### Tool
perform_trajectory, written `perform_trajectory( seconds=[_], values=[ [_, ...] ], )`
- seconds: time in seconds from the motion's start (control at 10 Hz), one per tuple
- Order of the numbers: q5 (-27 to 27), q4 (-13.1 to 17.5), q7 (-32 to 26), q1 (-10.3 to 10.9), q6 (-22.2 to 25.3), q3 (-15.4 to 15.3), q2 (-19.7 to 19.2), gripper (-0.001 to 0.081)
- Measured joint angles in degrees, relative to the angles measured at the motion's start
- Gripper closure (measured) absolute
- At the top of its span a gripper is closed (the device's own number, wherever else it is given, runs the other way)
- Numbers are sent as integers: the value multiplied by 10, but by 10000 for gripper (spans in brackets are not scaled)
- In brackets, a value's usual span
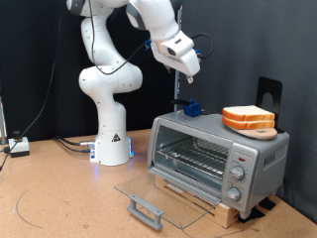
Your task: Make a piece of toast with the oven
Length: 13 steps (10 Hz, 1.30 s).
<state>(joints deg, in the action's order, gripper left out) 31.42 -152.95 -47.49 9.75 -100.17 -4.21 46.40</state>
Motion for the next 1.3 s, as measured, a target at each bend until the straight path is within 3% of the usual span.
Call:
perform_trajectory(
  seconds=[0.1, 0.3, 0.7, 1.3],
  values=[
    [1, -12, 17, -3, -21, -20, 8, -1],
    [3, -15, 7, -3, -25, -18, 6, -1],
    [3, -57, -29, -1, -87, -42, -11, -1],
    [39, -77, -58, 23, -167, -87, -52, -1]
  ],
)
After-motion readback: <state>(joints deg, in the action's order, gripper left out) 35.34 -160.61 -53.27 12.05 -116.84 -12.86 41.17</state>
